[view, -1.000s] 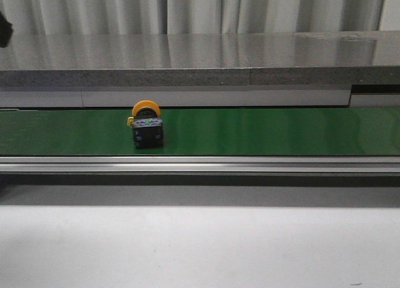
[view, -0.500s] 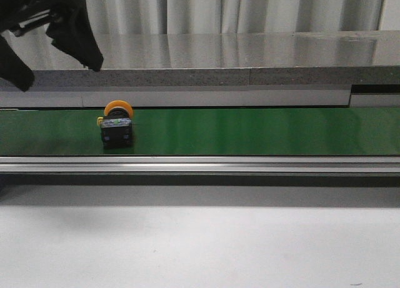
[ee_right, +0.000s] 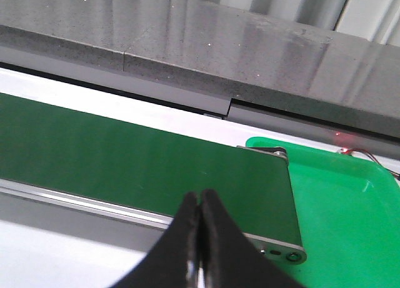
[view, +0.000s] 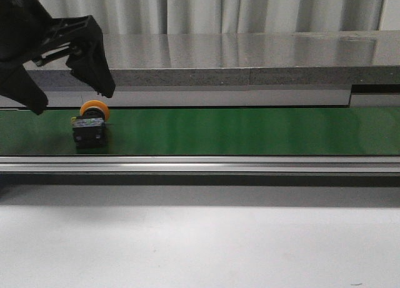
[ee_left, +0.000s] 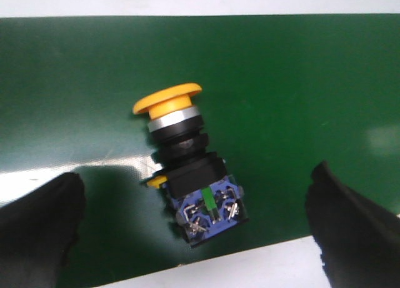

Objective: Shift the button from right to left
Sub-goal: 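Lower the left gripper over the button and grasp it, then lift the button off the belt and move it over the blue tray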

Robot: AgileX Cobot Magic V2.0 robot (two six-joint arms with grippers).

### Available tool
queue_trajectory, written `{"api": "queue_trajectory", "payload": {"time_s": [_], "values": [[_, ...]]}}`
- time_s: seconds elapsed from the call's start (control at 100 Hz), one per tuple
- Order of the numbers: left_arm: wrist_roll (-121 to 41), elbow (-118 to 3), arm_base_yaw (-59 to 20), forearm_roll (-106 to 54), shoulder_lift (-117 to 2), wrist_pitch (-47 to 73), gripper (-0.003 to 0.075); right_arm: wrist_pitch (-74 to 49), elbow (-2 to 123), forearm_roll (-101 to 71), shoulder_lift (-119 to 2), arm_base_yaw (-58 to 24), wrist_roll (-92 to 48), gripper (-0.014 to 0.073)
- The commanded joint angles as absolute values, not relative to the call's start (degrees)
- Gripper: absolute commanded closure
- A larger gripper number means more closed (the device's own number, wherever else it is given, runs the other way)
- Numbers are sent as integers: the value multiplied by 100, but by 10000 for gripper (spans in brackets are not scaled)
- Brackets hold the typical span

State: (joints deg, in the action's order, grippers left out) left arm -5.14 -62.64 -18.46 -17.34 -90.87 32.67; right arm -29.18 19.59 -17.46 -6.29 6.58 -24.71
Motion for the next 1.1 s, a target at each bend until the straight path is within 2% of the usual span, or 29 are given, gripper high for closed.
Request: {"api": "queue_trajectory", "payload": {"time_s": [0.0,0.35,0.45,0.64,0.74,1.09], "values": [[-454,-6454,-1852,-1750,-8980,2913,54,-2538,2097,-1829,-691,647,-2521,653],[-454,-6454,-1691,-1624,-9433,2934,76,-2538,2097,-1829,-691,647,-2521,653],[-454,-6454,-1691,-1624,-9470,2945,173,-2538,2097,-1829,-691,647,-2521,653],[-454,-6454,-1691,-1598,-9470,2969,446,-2538,2097,-1829,-691,647,-2521,653],[-454,-6454,-1691,-1489,-9445,3024,526,-2538,2097,-1829,-691,647,-2521,653],[-454,-6926,-1632,-780,-9117,3733,542,-2538,2097,-1829,-691,647,-2521,653]]}}
